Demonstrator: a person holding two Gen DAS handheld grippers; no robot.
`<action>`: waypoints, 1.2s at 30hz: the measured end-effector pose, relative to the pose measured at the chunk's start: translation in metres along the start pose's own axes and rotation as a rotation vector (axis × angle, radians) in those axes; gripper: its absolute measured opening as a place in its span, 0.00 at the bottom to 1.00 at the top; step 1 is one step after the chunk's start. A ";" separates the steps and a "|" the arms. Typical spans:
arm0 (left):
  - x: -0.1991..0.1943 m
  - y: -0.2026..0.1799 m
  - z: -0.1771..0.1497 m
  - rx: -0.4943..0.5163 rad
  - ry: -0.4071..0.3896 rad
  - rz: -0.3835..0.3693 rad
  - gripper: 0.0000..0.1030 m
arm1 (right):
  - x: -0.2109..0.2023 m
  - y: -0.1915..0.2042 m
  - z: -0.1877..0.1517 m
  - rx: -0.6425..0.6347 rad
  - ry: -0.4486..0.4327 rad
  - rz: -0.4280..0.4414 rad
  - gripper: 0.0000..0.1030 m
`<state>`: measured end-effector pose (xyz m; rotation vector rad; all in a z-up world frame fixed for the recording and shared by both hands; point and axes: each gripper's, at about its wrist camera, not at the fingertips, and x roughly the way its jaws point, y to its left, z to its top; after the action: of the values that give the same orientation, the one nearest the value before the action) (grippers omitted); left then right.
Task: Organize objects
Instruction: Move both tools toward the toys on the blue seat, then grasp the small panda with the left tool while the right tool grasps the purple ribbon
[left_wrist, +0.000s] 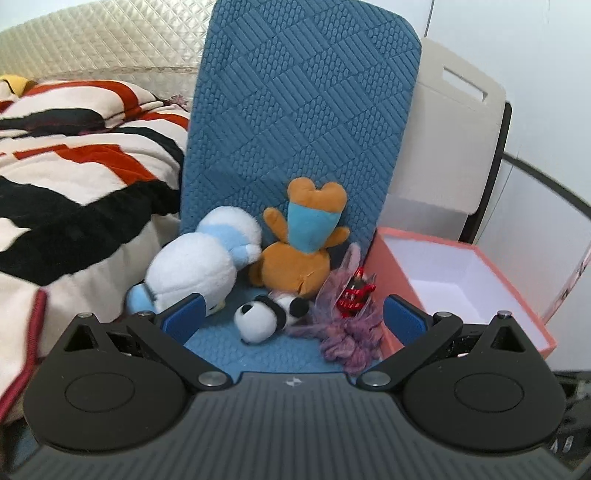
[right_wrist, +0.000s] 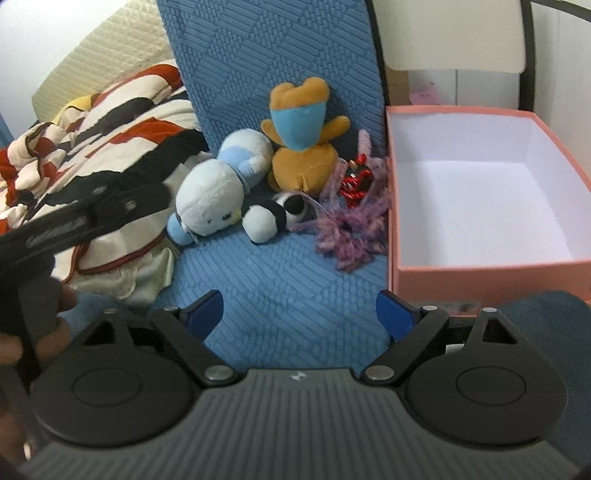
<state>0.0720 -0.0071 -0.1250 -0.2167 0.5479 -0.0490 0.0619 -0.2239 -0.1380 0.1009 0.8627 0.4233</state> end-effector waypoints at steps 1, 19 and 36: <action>0.006 0.002 0.002 -0.006 0.000 -0.004 1.00 | 0.004 0.002 0.001 -0.010 -0.008 -0.004 0.89; 0.114 0.055 0.004 -0.084 0.123 0.017 1.00 | 0.086 0.024 0.020 -0.192 -0.048 0.058 0.75; 0.195 0.076 0.001 -0.106 0.256 -0.052 0.89 | 0.166 0.035 0.044 -0.290 -0.074 -0.021 0.50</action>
<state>0.2382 0.0469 -0.2406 -0.3309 0.8004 -0.0988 0.1788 -0.1215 -0.2196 -0.1592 0.7210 0.5178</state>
